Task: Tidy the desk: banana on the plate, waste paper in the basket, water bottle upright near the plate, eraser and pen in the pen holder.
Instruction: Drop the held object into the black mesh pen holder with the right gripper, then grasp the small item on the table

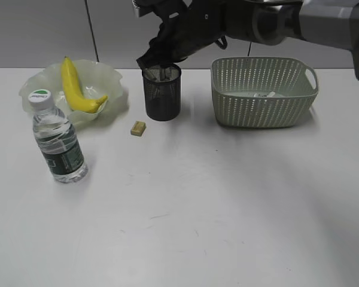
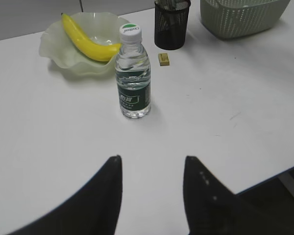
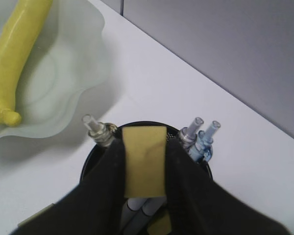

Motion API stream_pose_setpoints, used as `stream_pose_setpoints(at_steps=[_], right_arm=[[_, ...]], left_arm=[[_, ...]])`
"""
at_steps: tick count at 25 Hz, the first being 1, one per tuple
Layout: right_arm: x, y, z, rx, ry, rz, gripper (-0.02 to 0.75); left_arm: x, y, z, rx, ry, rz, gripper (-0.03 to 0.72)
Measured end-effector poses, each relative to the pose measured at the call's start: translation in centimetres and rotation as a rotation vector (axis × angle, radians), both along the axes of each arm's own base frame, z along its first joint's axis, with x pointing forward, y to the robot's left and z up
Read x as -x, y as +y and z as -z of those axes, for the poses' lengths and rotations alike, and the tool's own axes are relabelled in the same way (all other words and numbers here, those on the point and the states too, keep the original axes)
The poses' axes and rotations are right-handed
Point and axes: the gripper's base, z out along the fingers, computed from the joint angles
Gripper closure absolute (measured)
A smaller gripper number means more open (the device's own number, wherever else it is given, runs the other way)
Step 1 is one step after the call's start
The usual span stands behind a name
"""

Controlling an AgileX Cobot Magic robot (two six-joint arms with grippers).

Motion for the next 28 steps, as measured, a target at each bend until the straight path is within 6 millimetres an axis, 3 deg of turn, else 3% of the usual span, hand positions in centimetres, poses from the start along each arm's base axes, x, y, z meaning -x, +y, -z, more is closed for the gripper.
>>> stream_pose_setpoints(at_steps=[2, 8, 14, 19, 28], right_arm=[[-0.1, -0.2, 0.2, -0.005, 0.006, 0.01, 0.517], [-0.4, -0.5, 0.4, -0.018, 0.022, 0.032, 0.374], [-0.1, -0.6, 0.5, -0.005, 0.061, 0.036, 0.353], [1.2, -1.3, -2.6, 0.03, 0.123, 0.025, 0.352], [5.9, -4.0, -8.8, 0.183, 0.37, 0.001, 0.353]], left_arm=[[0.0, 0.0, 0.0, 0.0, 0.0, 0.0, 0.377], [0.0, 0.0, 0.0, 0.0, 0.0, 0.0, 0.377], [0.0, 0.0, 0.0, 0.0, 0.0, 0.0, 0.377], [0.0, 0.0, 0.0, 0.0, 0.0, 0.0, 0.377], [0.0, 0.0, 0.0, 0.0, 0.0, 0.0, 0.377]])
